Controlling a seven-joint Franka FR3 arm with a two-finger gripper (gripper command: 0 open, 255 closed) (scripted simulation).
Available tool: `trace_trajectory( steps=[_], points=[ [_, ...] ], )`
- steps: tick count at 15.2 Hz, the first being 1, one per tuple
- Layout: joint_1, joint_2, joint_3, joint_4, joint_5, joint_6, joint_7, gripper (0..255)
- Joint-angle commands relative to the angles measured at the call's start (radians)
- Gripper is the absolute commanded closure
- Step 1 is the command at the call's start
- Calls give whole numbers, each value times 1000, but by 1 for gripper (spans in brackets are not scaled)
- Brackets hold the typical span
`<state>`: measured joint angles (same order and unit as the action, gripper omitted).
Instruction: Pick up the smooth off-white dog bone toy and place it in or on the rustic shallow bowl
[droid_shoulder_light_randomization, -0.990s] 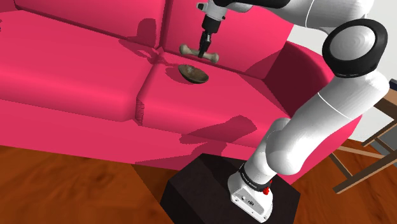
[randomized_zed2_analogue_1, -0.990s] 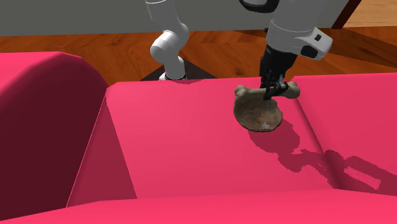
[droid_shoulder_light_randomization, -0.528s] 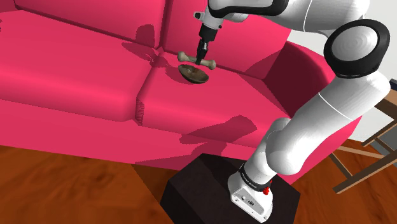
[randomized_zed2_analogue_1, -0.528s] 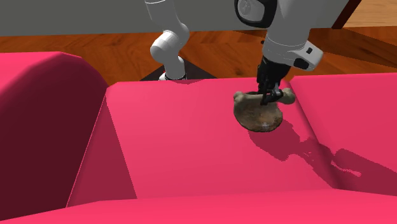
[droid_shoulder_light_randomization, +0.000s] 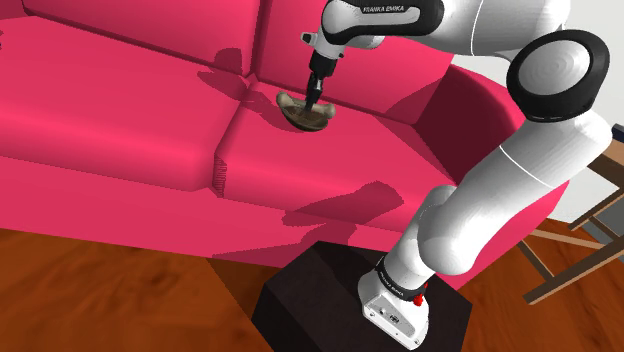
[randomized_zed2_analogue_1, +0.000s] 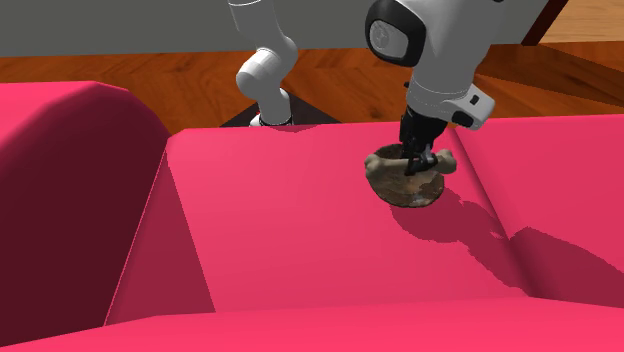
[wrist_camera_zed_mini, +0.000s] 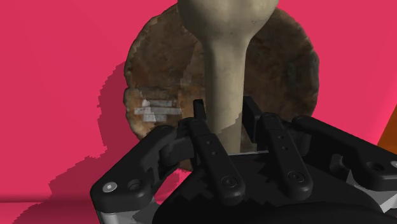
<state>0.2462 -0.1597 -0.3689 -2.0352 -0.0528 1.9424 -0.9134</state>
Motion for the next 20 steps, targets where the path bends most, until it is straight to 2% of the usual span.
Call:
trace_trajectory(
  steps=[1,5,6,11,15,20],
  points=[
    [0,0,0,-4,0,5,0,255],
    [0,0,0,-4,0,5,0,255],
    [0,0,0,-4,0,5,0,0],
    [0,0,0,-4,0,5,0,0],
    [2,-17,6,106,-4,-122,3,0],
    [2,-17,6,106,-4,-122,3,0]
  ],
)
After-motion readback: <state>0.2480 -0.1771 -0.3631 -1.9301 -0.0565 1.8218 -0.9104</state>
